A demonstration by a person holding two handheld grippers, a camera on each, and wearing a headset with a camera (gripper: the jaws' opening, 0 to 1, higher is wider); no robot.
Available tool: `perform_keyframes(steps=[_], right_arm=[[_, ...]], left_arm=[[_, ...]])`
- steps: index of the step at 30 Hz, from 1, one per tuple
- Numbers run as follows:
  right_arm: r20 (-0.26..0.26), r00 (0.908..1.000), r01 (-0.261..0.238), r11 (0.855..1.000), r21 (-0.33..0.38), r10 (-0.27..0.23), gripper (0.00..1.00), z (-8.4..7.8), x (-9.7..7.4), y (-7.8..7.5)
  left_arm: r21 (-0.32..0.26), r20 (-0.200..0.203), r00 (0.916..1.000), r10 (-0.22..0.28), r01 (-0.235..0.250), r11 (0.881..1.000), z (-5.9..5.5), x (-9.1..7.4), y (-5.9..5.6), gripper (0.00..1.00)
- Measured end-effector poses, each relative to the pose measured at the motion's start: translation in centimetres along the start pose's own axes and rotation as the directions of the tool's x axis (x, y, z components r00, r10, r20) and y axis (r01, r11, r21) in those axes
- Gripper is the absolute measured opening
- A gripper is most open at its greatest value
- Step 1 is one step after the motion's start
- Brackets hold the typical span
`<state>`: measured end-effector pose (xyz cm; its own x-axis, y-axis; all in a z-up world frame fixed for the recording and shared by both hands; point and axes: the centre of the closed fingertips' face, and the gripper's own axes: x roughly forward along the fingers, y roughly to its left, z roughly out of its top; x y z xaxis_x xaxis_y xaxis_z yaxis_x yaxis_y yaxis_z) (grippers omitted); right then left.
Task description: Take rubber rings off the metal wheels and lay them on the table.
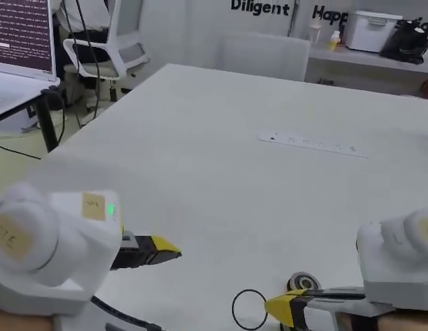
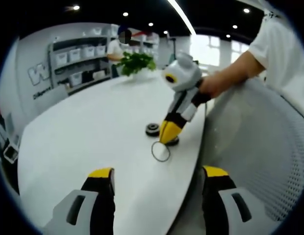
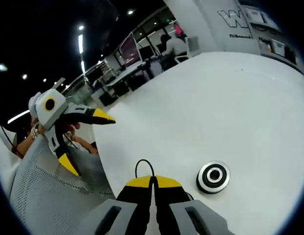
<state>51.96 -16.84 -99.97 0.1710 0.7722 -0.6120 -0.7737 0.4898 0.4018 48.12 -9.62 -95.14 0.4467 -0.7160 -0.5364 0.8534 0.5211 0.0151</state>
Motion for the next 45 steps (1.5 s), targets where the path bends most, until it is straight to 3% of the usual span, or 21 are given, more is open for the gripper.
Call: perform_keyframes(steps=[6, 11, 20, 23, 27, 31, 41, 45], right_arm=[[-0.019, 0.9997, 0.012, 0.998, -0.063, -0.013, 0.00, -0.4, 0.1, -0.1], [-0.011, 0.9997, 0.019, 0.997, -0.073, -0.020, 0.06, -0.2, 0.2, -0.2], [0.007, 0.9995, 0.031, 0.997, -0.066, -0.031, 0.07, 0.4, -0.4, -0.7], [0.033, 0.9995, -0.001, 1.000, -0.032, 0.002, 0.08, 1.1, -0.6, -0.2], [0.064, 0.9979, 0.000, 0.998, -0.067, 0.004, 0.10, 2.0, -1.2, 0.0], [0.093, 0.9953, -0.018, 0.997, -0.069, 0.025, 0.14, 2.7, -2.0, 0.4], [0.190, 0.9817, 0.005, 0.995, -0.104, 0.015, 0.15, 4.9, -4.9, 0.0], [0.202, 0.9795, 0.026, 0.994, -0.107, -0.004, 0.15, 5.0, -6.2, -0.7]], left_arm=[[-0.012, 0.005, 1.0000, 0.003, -0.003, 1.000, 0.0, 0.0, 0.1, 0.73], [-0.006, 0.004, 1.0000, 0.004, -0.004, 1.000, 0.0, -0.1, 0.1, 0.73], [-0.011, 0.012, 0.9999, 0.009, -0.009, 1.000, 0.2, -0.1, 0.1, 0.72], [-0.021, 0.052, 0.9986, -0.003, 0.004, 1.000, 1.0, -0.2, -0.1, 0.73], [-0.051, 0.094, 0.9955, 0.011, -0.007, 0.999, 1.9, -0.6, 0.2, 0.74], [-0.054, 0.154, 0.9879, -0.013, 0.022, 0.998, 3.7, -1.1, -0.5, 0.75], [0.045, 0.156, 0.9862, -0.056, 0.050, 0.998, 6.9, -1.1, -1.1, 0.75], [0.098, 0.151, 0.9847, -0.087, 0.073, 0.993, 8.3, -0.7, -1.4, 0.75]])
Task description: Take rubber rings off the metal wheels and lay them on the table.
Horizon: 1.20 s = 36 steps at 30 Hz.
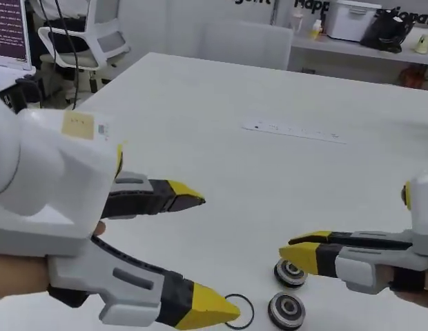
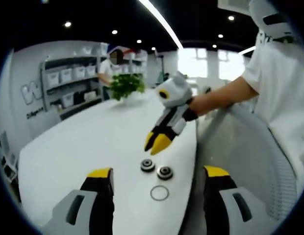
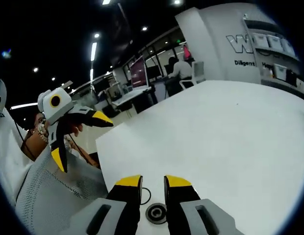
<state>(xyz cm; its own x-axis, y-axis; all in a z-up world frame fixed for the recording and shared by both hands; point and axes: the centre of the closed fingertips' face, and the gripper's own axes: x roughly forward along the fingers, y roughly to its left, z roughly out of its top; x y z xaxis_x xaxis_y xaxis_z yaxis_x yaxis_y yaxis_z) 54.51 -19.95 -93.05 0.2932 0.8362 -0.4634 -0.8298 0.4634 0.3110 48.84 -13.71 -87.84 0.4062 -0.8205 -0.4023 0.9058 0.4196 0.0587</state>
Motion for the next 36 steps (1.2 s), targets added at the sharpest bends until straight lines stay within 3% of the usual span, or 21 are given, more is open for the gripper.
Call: perform_keyframes(steps=[11, 18, 20, 22, 23, 26, 30, 33, 36], right_arm=[[0.018, 0.9984, 0.054, 0.999, 0.001, -0.054, 0.17, 0.0, -2.8, -1.2], [-0.035, 0.9970, 0.068, 0.998, -0.015, -0.069, 0.17, -1.8, -2.6, -1.4], [-0.086, 0.9929, 0.076, 0.994, -0.075, -0.082, 0.16, -2.7, -2.2, -1.6], [-0.108, 0.9925, 0.048, 0.995, -0.086, -0.057, 0.16, -3.3, -1.7, -1.1], [-0.124, 0.9912, 0.036, 0.996, -0.080, -0.046, 0.16, -3.6, -1.5, -0.9], [-0.173, 0.9841, 0.021, 0.994, -0.109, -0.040, 0.17, -4.7, -1.0, -0.8], [-0.199, 0.9798, -0.001, 0.995, -0.097, -0.019, 0.18, -5.5, -0.6, -0.7], [-0.211, 0.9775, -0.006, 0.996, -0.085, -0.012, 0.18, -5.9, -0.5, -1.1], [-0.214, 0.9768, -0.005, 0.997, -0.073, -0.011, 0.19, -6.1, -0.6, -1.4]], left_arm=[[0.134, 0.017, 0.9969, -0.077, 0.074, 0.988, 3.8, 2.0, -0.4, 0.74], [0.214, 0.018, 0.9927, -0.119, 0.112, 0.970, 5.6, 4.3, 0.2, 0.71], [0.212, -0.005, 0.9914, -0.131, 0.129, 0.969, 5.3, 5.6, 0.5, 0.68], [0.249, -0.039, 0.9890, -0.143, 0.148, 0.957, 5.0, 6.8, 0.5, 0.68], [0.266, -0.038, 0.9882, -0.148, 0.153, 0.952, 5.1, 7.3, 0.5, 0.68], [0.256, -0.035, 0.9864, -0.160, 0.164, 0.953, 5.2, 9.0, 0.4, 0.62], [0.261, -0.027, 0.9838, -0.177, 0.178, 0.949, 4.7, 11.2, 0.1, 0.58], [0.202, -0.017, 0.9763, -0.216, 0.215, 0.956, 3.5, 12.0, -0.6, 0.59], [0.167, -0.027, 0.9746, -0.222, 0.224, 0.960, 1.6, 12.2, -0.7, 0.58]])
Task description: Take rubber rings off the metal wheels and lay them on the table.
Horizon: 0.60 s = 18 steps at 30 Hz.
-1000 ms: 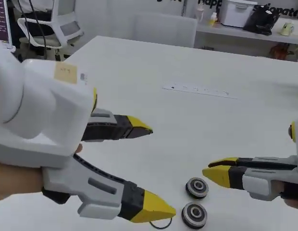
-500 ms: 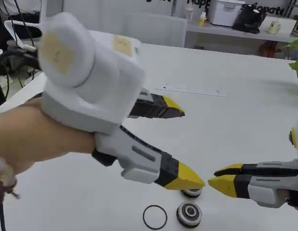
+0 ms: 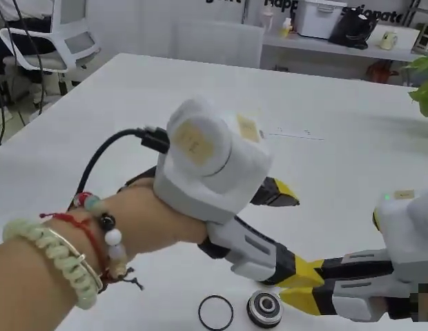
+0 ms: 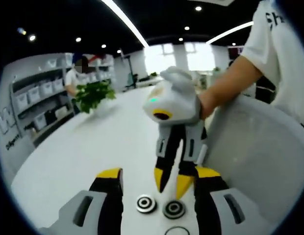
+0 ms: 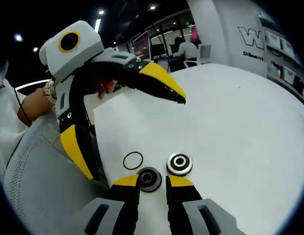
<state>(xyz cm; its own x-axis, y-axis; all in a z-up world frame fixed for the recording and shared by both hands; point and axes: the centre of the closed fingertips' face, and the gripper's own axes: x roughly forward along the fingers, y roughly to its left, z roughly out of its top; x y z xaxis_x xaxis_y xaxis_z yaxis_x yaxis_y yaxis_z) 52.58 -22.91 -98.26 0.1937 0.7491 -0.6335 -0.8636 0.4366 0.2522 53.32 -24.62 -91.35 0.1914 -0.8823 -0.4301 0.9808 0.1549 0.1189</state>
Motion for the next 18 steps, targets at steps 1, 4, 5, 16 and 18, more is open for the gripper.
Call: perform_keyframes(steps=[1, 4, 5, 16, 18], right_arm=[[-0.003, 1.0000, -0.002, 1.000, 0.004, 0.002, 0.19, -0.1, 0.0, -0.1], [-0.023, 0.9997, -0.007, 1.000, 0.012, 0.007, 0.19, -0.8, 0.4, -0.1], [-0.038, 0.9992, -0.013, 1.000, 0.014, 0.013, 0.19, -1.2, 0.5, 0.0], [-0.106, 0.9937, -0.036, 0.999, -0.014, 0.034, 0.21, -2.7, 1.0, 0.5], [-0.120, 0.9923, -0.033, 0.999, -0.024, 0.030, 0.21, -2.9, 1.0, 0.5]], left_arm=[[-0.012, -0.004, 1.0000, 0.002, -0.002, 1.000, -0.6, 0.0, 0.0, 0.57], [-0.094, -0.013, 0.9999, 0.004, -0.005, 0.996, -2.1, 0.1, 0.1, 0.56], [-0.102, -0.021, 0.9998, 0.002, -0.004, 0.995, -2.6, 0.2, 0.2, 0.55], [-0.035, -0.160, 0.9851, -0.062, 0.057, 0.998, -6.7, 1.5, -2.0, 0.41], [-0.049, -0.178, 0.9800, -0.088, 0.081, 0.996, -7.3, 1.7, -2.5, 0.39]])
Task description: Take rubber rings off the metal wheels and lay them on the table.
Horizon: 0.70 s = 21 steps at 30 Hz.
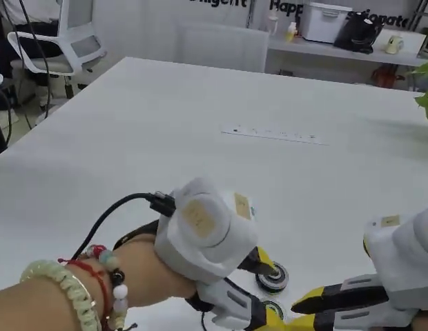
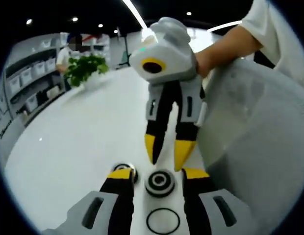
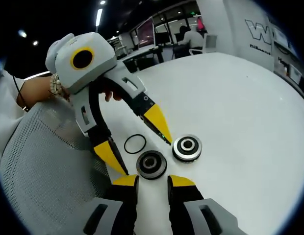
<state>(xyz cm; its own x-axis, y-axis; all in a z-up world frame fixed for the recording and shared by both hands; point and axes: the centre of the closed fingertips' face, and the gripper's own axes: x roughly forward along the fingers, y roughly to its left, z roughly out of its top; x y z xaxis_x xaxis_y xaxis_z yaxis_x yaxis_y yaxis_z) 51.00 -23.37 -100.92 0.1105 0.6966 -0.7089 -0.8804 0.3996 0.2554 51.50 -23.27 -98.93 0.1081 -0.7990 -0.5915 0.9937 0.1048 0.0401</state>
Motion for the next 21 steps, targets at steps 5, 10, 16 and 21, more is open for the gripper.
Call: perform_keyframes(steps=[5, 10, 16, 21], right_arm=[[-0.005, 1.0000, -0.001, 1.000, -0.006, 0.001, 0.21, -0.1, 0.0, 0.1], [-0.007, 1.0000, 0.002, 1.000, -0.010, -0.002, 0.21, -0.1, 0.1, 0.1], [-0.023, 0.9997, -0.002, 0.999, -0.041, 0.001, 0.21, -0.4, 0.4, 0.4], [-0.018, 0.9995, 0.024, 0.994, -0.103, -0.026, 0.25, -0.1, 0.7, 0.2]], left_arm=[[-0.001, -0.014, 0.9999, -0.003, 0.003, 1.000, -0.5, 0.1, -0.1, 0.36], [-0.009, -0.004, 1.0000, 0.009, -0.009, 1.000, -0.6, 0.1, 0.1, 0.27], [-0.011, -0.024, 0.9997, 0.005, -0.006, 1.000, -1.2, 0.3, 0.1, 0.21], [-0.020, -0.013, 0.9999, 0.004, -0.004, 1.000, -1.1, 0.3, 0.0, 0.17]])
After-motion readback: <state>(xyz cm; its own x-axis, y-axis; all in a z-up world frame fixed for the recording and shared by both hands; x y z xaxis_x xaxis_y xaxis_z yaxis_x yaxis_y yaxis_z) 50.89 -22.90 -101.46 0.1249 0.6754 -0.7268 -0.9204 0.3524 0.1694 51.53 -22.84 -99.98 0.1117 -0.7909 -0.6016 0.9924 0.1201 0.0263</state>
